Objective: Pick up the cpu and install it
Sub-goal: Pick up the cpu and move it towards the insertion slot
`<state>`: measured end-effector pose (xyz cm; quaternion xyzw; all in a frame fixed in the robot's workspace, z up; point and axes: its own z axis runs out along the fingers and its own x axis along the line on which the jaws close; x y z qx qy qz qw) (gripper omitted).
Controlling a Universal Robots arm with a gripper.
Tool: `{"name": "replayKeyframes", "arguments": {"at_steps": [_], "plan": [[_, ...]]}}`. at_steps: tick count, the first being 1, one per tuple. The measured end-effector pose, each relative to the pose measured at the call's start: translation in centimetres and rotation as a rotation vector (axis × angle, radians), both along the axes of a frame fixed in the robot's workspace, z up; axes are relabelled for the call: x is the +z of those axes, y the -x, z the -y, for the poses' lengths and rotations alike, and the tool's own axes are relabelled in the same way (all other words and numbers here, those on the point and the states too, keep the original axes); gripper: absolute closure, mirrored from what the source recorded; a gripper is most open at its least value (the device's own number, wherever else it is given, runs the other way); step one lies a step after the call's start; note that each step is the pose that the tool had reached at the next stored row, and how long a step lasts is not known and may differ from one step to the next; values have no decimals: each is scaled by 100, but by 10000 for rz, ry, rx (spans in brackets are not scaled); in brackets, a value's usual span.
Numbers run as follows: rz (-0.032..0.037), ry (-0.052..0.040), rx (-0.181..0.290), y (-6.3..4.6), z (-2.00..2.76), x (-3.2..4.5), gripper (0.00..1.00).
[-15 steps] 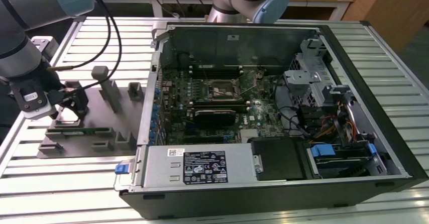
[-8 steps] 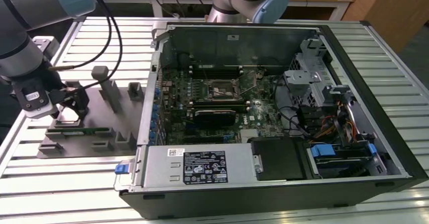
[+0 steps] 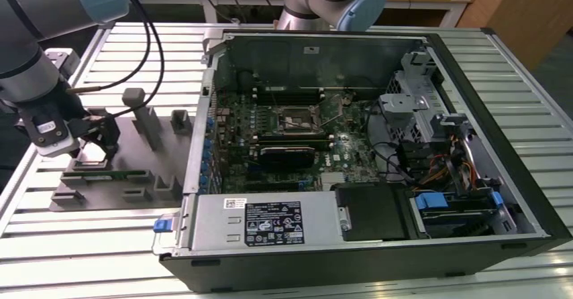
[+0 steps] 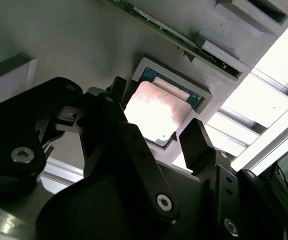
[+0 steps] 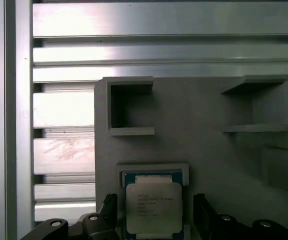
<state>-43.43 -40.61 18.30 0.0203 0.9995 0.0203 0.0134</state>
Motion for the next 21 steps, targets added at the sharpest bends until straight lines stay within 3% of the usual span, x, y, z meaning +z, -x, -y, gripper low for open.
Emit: {"name": "replayKeyframes", "arguments": {"at_steps": [21], "plan": [[-3,32,117,3,-11,-22,29]]}}
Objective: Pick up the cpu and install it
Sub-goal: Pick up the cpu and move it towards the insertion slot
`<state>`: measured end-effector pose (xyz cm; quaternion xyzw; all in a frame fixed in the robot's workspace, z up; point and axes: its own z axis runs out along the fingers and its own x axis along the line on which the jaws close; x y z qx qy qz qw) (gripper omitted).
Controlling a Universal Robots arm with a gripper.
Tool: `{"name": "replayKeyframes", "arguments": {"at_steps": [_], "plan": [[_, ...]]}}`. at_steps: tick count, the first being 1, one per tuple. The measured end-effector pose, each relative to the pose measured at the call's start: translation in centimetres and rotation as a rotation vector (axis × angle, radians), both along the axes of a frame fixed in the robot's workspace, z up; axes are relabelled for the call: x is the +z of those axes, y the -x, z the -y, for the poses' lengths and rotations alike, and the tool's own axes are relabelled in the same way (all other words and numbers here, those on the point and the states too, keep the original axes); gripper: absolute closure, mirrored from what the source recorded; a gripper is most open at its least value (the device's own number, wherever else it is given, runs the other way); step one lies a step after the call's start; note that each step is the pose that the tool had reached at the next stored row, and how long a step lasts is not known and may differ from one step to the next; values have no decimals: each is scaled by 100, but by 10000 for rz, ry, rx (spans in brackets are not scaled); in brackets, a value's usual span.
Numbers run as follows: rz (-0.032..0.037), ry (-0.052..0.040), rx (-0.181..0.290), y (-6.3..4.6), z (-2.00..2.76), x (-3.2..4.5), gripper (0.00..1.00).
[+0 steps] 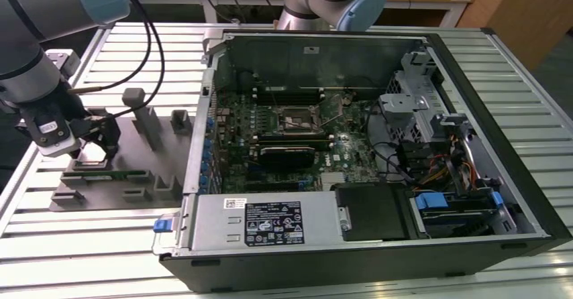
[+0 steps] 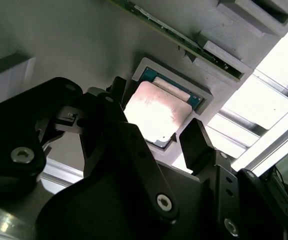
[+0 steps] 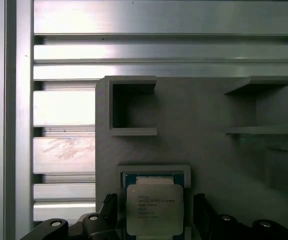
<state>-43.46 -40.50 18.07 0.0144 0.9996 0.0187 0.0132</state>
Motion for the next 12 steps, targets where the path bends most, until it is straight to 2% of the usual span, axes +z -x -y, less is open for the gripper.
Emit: {"name": "replayKeyframes", "arguments": {"at_steps": [6,7,12], "plan": [[-3,20,6,0,0,0,31],[-3,22,7,0,0,0,38],[-5,31,10,0,0,5,38]]}}
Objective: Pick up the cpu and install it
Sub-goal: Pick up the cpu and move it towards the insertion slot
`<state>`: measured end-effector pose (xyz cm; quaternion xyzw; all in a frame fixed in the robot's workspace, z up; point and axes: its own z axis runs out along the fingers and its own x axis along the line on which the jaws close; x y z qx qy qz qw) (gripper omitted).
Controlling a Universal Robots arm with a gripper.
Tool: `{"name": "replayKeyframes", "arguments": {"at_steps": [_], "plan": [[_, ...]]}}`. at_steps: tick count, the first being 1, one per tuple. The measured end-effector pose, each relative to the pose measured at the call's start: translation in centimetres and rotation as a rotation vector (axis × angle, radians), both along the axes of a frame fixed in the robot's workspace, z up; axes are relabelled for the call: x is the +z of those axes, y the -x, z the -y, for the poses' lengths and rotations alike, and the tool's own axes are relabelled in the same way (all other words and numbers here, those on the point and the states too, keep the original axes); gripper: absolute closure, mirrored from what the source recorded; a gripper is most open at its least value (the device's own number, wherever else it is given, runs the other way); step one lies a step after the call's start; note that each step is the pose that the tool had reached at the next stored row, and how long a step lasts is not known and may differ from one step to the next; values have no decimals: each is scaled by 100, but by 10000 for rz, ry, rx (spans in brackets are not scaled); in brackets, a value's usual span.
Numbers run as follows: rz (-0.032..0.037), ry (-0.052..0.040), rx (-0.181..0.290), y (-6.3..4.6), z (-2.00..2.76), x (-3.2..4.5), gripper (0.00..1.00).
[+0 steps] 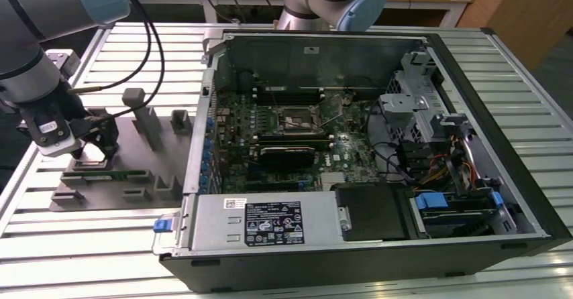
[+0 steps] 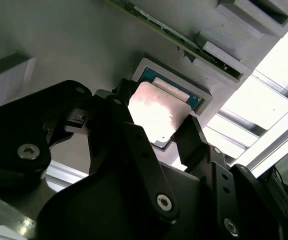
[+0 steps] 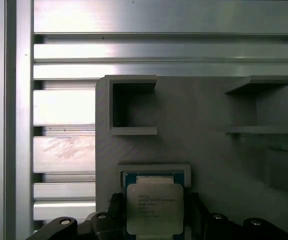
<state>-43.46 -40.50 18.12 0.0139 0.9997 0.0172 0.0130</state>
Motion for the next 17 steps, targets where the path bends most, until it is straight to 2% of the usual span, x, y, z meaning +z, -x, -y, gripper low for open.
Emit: {"name": "replayKeyframes", "arguments": {"at_steps": [9,10,11,17], "plan": [[1,0,0,0,0,6,38],[0,0,0,1,0,7,39],[0,0,0,1,0,7,45],[1,-1,-1,0,0,8,45]]}}
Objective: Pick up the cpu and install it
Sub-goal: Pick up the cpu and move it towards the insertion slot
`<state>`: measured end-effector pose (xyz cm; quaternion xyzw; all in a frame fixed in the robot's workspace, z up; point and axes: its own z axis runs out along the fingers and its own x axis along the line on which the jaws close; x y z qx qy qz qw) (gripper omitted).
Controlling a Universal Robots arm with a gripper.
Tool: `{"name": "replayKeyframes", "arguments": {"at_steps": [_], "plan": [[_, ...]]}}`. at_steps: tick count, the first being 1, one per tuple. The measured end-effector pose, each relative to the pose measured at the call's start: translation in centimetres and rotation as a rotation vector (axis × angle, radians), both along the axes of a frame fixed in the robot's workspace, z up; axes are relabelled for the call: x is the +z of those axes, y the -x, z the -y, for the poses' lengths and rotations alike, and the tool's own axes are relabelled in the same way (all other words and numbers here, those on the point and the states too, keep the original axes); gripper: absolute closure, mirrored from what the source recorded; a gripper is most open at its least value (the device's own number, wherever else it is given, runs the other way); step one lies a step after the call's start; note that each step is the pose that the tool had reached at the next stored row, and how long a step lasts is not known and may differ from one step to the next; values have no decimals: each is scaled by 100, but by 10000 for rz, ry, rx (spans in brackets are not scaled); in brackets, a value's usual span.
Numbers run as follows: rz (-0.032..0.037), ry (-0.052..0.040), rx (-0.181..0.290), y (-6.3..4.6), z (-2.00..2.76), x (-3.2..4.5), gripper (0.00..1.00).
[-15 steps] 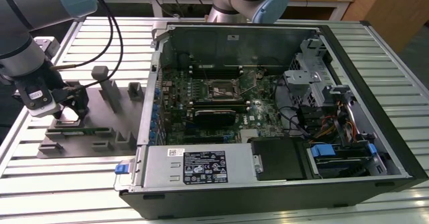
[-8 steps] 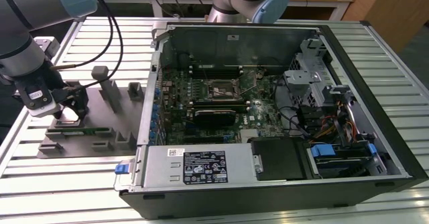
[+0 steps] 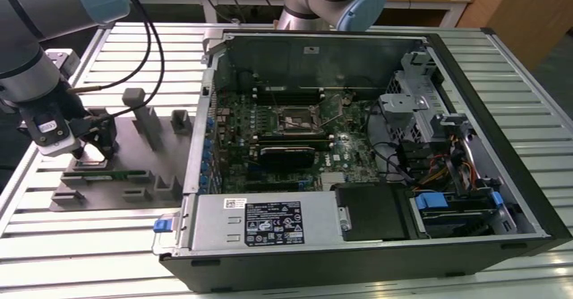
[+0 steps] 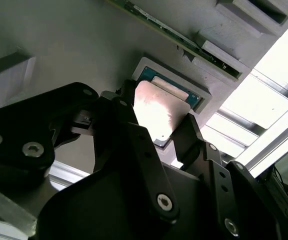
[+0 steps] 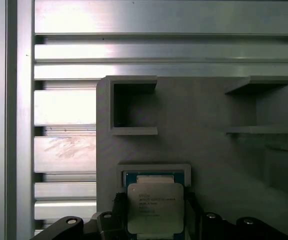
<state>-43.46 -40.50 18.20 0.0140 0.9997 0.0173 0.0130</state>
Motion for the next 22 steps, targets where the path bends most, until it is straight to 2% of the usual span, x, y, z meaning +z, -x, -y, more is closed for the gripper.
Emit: {"name": "replayKeyframes", "arguments": {"at_steps": [7,22], "plan": [[-1,1,0,0,0,37,45],[0,0,0,0,0,211,45]]}}
